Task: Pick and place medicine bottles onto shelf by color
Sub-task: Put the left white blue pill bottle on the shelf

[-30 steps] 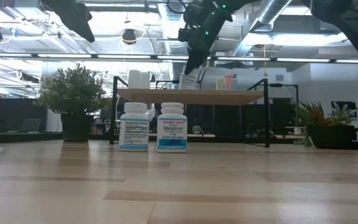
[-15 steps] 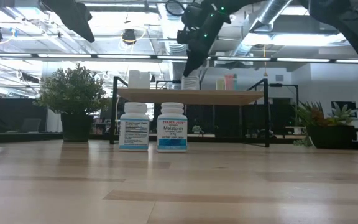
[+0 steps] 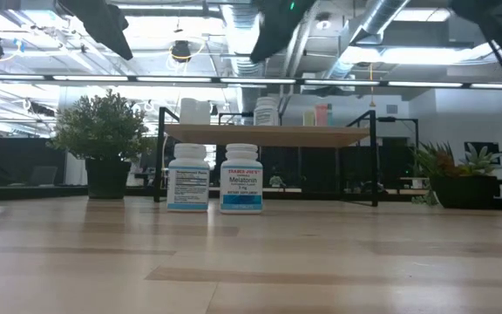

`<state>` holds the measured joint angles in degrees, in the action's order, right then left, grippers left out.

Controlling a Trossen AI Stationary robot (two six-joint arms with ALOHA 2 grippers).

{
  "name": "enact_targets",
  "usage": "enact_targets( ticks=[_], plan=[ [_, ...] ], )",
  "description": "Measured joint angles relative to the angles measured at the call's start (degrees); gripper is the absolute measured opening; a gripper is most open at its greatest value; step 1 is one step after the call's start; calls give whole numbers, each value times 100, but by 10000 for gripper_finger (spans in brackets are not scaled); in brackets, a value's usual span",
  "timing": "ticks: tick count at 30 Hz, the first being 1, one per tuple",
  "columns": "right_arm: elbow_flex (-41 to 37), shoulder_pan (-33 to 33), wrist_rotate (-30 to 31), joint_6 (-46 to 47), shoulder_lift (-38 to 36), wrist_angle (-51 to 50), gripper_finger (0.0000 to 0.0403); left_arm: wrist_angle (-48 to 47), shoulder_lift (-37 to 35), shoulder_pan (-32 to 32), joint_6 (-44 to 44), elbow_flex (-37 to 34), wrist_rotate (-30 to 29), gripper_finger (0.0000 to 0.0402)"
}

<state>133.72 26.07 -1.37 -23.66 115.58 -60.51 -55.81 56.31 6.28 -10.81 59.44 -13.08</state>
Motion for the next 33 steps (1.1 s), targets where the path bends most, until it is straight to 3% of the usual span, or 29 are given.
enact_targets(
  ticks=[4,9,18,22,29,33],
  plan=[
    [1,-274,-95,401,-438,-716,255,2,1,0,-160,0,0,222],
    [-1,-600,-776,927,-896,-1596,255,0,2,12,-189,0,78,222],
    [-6,-1118,-775,1430,-1302,-2947,255,33,2,13,-127,0,74,222],
    [-244,-1256,-756,1717,-1619,-2947,255,35,4,13,-94,0,28,222],
    [-1926,-1762,-259,2518,-2856,-2780,255,58,51,13,-52,0,25,222],
    [-3426,-2263,94,3382,-3850,-1770,255,520,340,15,110,0,33,222]
  ],
)
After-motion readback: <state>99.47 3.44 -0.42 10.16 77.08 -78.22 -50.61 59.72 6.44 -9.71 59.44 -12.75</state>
